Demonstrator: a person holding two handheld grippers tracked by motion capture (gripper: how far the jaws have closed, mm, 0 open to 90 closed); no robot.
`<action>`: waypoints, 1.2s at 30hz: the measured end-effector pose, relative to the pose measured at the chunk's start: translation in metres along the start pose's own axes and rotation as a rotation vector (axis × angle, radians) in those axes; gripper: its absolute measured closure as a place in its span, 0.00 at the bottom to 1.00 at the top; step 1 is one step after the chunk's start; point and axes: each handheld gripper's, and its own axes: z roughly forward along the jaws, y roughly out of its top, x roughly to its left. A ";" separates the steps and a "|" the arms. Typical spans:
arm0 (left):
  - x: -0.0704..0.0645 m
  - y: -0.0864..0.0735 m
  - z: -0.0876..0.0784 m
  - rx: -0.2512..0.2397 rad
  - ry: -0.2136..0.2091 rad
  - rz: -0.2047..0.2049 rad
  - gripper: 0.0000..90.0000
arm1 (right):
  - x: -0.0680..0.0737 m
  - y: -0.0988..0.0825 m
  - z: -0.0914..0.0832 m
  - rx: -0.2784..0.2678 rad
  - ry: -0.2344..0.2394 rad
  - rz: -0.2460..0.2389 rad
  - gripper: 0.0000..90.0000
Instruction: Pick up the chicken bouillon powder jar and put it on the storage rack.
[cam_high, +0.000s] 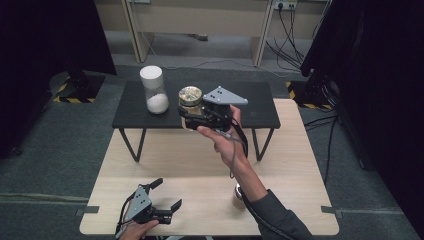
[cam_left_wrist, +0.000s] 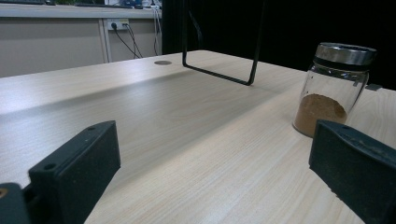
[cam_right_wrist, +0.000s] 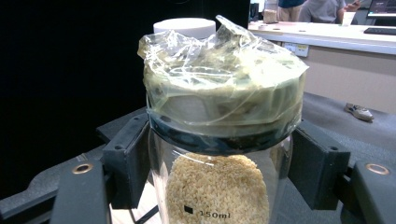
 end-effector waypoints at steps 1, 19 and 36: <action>0.000 0.000 0.000 0.000 0.000 0.000 0.01 | 0.000 0.000 0.002 0.001 -0.001 0.000 0.34; 0.000 0.000 0.000 -0.001 -0.004 -0.001 0.01 | -0.008 -0.002 0.034 0.033 -0.050 0.002 0.34; -0.001 0.000 -0.001 -0.002 -0.006 0.000 0.01 | -0.010 -0.008 0.061 0.046 -0.081 0.004 0.34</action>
